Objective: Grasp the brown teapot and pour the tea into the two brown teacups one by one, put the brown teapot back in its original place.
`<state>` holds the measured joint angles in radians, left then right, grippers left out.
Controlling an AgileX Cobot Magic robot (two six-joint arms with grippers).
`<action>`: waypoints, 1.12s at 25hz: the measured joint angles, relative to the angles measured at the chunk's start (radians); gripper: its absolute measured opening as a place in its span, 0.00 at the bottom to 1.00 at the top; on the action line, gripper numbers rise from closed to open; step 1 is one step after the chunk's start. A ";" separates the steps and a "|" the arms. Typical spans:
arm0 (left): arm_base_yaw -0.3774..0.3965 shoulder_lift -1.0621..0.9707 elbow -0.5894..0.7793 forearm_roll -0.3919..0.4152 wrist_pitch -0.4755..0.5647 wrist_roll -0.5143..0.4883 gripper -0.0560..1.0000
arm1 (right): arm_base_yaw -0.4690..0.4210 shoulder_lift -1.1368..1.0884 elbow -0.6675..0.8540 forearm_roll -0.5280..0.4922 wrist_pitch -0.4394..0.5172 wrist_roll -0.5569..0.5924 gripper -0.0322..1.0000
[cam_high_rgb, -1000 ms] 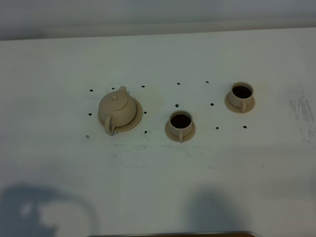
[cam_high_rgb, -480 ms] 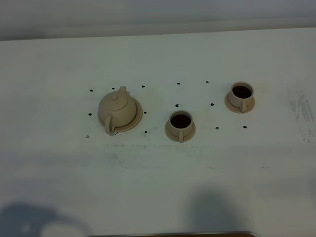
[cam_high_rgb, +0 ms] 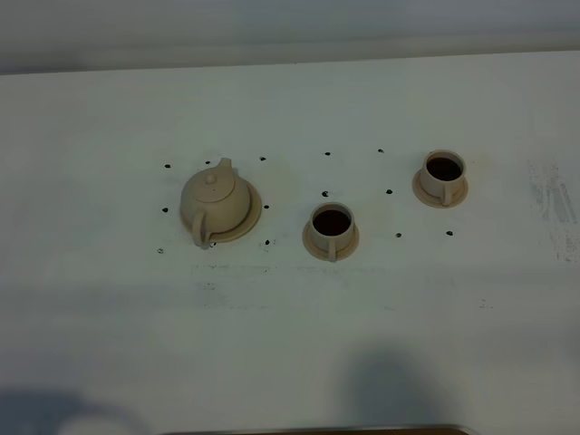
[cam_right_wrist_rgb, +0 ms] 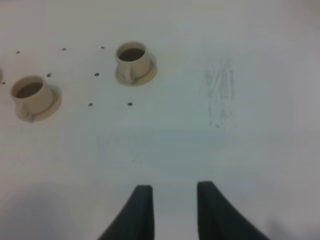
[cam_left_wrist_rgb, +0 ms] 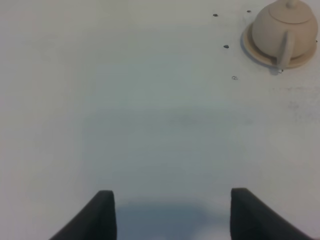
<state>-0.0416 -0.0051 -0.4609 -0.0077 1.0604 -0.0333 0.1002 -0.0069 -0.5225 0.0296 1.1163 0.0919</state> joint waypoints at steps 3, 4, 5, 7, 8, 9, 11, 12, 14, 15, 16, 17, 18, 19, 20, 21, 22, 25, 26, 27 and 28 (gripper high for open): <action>0.000 0.000 0.000 0.000 0.000 -0.001 0.51 | 0.000 0.000 0.000 0.000 0.000 0.000 0.26; 0.000 0.000 0.000 0.000 0.000 -0.001 0.51 | 0.000 0.000 0.000 0.000 0.000 0.000 0.26; 0.000 0.000 0.000 0.000 0.000 -0.002 0.51 | 0.000 0.000 0.000 0.000 0.000 0.000 0.26; 0.000 0.000 0.000 0.000 0.000 -0.004 0.51 | 0.000 0.000 0.000 0.000 0.000 0.000 0.26; 0.000 0.000 0.000 0.000 0.000 -0.004 0.51 | 0.000 0.000 0.000 0.000 0.000 0.000 0.26; 0.000 0.000 0.000 0.000 0.000 -0.004 0.51 | 0.000 0.000 0.000 0.000 0.000 0.000 0.26; 0.000 0.000 0.000 0.000 0.000 -0.004 0.51 | 0.000 0.000 0.000 0.000 0.000 0.000 0.26; 0.000 0.000 0.000 0.000 0.000 -0.004 0.51 | 0.000 0.000 0.000 0.000 0.000 0.000 0.26; 0.000 0.000 0.000 0.000 0.000 -0.001 0.51 | 0.000 0.000 0.000 0.000 0.000 -0.002 0.26; 0.000 0.000 0.000 0.000 0.000 -0.001 0.51 | 0.000 0.000 0.000 0.000 0.000 -0.002 0.26; 0.000 0.000 0.000 0.000 0.000 -0.001 0.51 | 0.000 0.000 0.000 0.000 0.000 -0.002 0.26; 0.000 0.000 0.000 0.000 0.000 -0.001 0.51 | 0.000 0.000 0.000 0.000 0.000 -0.002 0.26; 0.000 0.000 0.000 0.000 0.000 -0.001 0.51 | 0.000 0.000 0.000 0.000 0.000 -0.002 0.26; 0.000 0.000 0.000 0.000 0.000 -0.001 0.51 | 0.000 0.000 0.000 0.000 0.000 -0.002 0.26; 0.000 0.000 0.000 0.000 0.000 -0.001 0.51 | 0.000 0.000 0.000 0.000 0.000 -0.002 0.26; 0.000 0.000 0.000 0.000 0.000 -0.001 0.51 | 0.000 0.000 0.000 0.000 0.000 -0.002 0.26; 0.000 0.000 0.000 0.000 0.000 -0.001 0.51 | 0.000 0.000 0.000 0.000 0.000 -0.002 0.26; 0.000 0.000 0.000 -0.001 0.000 -0.001 0.51 | 0.000 0.000 0.000 0.000 0.000 -0.002 0.26; 0.000 0.000 0.000 -0.001 0.000 0.000 0.51 | 0.000 0.000 0.000 0.000 0.000 -0.001 0.26; 0.000 0.000 0.000 -0.001 0.000 0.000 0.51 | 0.000 0.000 0.000 0.000 0.000 -0.001 0.26; 0.000 0.000 0.000 -0.001 0.000 0.000 0.51 | 0.000 0.000 0.000 0.000 0.000 -0.001 0.26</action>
<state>-0.0416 -0.0051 -0.4609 -0.0083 1.0604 -0.0334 0.1002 -0.0069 -0.5225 0.0296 1.1163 0.0914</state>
